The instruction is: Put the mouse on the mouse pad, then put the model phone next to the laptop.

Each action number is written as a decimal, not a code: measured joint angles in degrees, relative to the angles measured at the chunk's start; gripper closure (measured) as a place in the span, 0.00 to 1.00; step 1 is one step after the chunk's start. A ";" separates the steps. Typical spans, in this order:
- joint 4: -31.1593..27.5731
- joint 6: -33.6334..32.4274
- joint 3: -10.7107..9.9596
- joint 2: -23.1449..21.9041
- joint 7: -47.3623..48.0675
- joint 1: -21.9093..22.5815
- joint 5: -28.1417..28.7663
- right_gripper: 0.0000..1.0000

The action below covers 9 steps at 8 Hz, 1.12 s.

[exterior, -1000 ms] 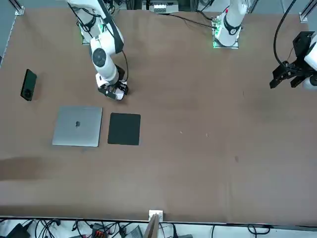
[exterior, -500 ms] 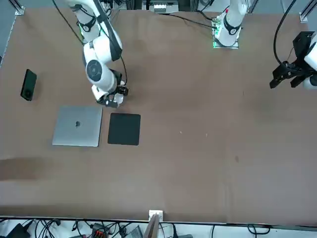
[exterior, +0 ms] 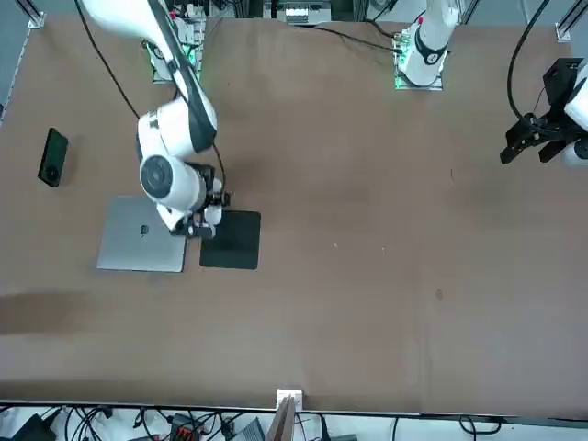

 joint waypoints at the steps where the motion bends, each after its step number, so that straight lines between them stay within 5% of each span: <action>1: 3.89 0.09 0.08 3.89 0.00 0.10 -1.30 0.21; 4: 11.14 1.34 0.11 11.44 0.00 0.17 -1.88 0.21; 9: 12.03 5.52 0.13 14.61 0.64 0.75 -1.88 0.21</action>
